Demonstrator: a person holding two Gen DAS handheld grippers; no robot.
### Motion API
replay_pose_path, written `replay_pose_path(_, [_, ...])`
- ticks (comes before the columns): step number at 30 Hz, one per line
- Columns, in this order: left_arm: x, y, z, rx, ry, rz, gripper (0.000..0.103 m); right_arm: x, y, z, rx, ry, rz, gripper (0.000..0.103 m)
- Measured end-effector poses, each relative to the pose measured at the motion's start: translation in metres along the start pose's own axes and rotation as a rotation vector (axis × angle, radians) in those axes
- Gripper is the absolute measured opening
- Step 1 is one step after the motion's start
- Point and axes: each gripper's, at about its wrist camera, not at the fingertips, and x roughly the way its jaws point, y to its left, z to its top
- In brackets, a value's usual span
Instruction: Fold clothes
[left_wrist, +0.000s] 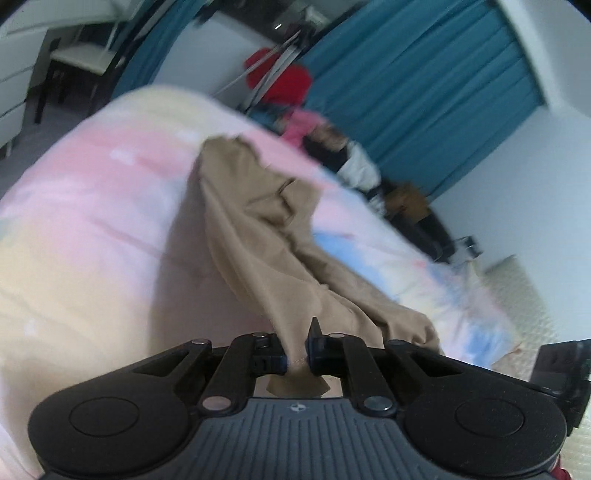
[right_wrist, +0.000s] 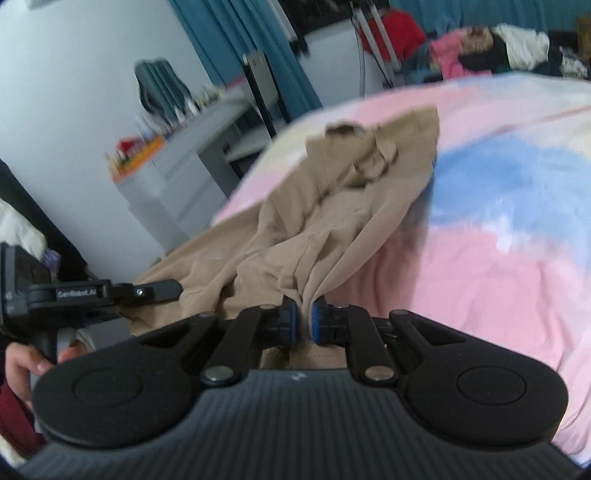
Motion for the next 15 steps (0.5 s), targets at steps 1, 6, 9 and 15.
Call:
replay_pose_path(1, [-0.008,-0.008,-0.002,0.013,-0.007,-0.009,0.009,-0.008,0.002,0.001,0.002,-0.015,0.012,0.011])
replay_pose_path(6, [-0.053,-0.028,-0.040,0.039,-0.017,-0.084,0.009,-0.047,0.005,-0.022,0.001,-0.050,0.044,0.011])
replay_pose_path(9, [-0.068,-0.037,-0.073,0.077,-0.009,-0.100,0.009,-0.064,0.000,-0.053,0.025,-0.022,0.064,0.011])
replay_pose_path(15, [-0.052,-0.046,-0.086,0.137,-0.017,-0.082,0.009,-0.065,-0.015,-0.060,0.110,-0.035,0.089,0.011])
